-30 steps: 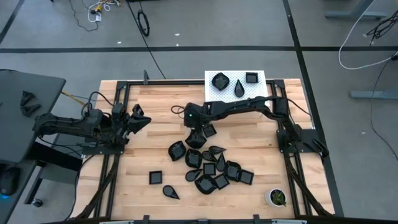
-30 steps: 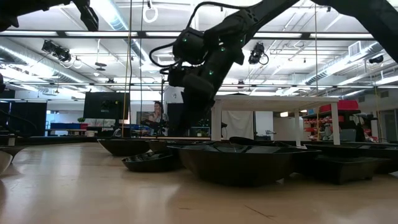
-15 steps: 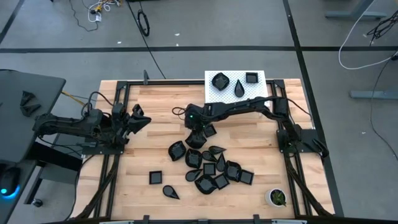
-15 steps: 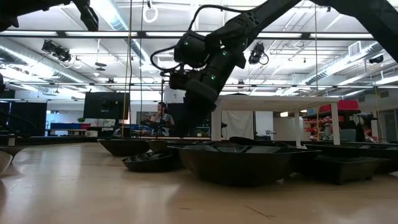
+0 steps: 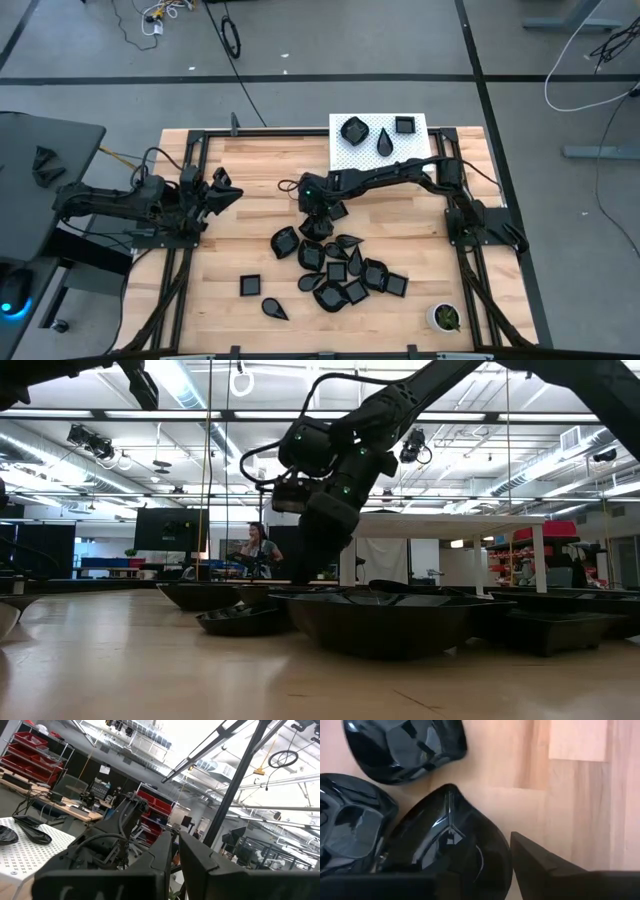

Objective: Pick & Place Mini shaped plates
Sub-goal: Stack the leaf shaped plate on top of the leaf shaped plates on the shelf

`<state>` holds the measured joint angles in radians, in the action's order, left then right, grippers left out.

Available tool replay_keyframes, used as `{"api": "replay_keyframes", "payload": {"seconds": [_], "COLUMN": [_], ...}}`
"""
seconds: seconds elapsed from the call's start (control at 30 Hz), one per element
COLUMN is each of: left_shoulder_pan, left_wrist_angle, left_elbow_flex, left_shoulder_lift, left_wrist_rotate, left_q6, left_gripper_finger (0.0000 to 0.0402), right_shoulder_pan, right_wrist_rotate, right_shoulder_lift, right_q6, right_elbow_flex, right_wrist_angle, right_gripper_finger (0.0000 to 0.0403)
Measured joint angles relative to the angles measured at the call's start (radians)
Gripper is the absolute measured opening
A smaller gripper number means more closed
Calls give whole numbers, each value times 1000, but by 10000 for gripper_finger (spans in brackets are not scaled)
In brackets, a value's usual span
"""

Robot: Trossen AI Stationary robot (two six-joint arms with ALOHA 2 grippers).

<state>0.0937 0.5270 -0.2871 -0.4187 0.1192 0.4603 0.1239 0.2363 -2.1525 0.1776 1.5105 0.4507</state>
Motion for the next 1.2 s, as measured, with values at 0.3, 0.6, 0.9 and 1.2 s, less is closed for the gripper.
{"api": "replay_keyframes", "payload": {"seconds": [0.3, 0.6, 0.9, 1.2], "left_shoulder_pan": [0, 0, 0, 0], "left_wrist_angle": [0, 0, 0, 0], "left_elbow_flex": [0, 0, 0, 0], "left_shoulder_lift": [0, 0, 0, 0], "left_wrist_rotate": [0, 0, 0, 0], "left_q6": [0, 0, 0, 0], "left_gripper_finger": [42, 42, 42, 42], "right_shoulder_pan": [-10, 41, 156, 291], "right_wrist_rotate": [1, 0, -105, -194], "right_shoulder_lift": [1, 26, 268, 507], "right_q6": [-16, -100, -256, -349], "right_elbow_flex": [0, 1, 0, 0], "right_wrist_angle": [2, 15, -51, -67], "right_gripper_finger": [46, 7, 2, 2]}}
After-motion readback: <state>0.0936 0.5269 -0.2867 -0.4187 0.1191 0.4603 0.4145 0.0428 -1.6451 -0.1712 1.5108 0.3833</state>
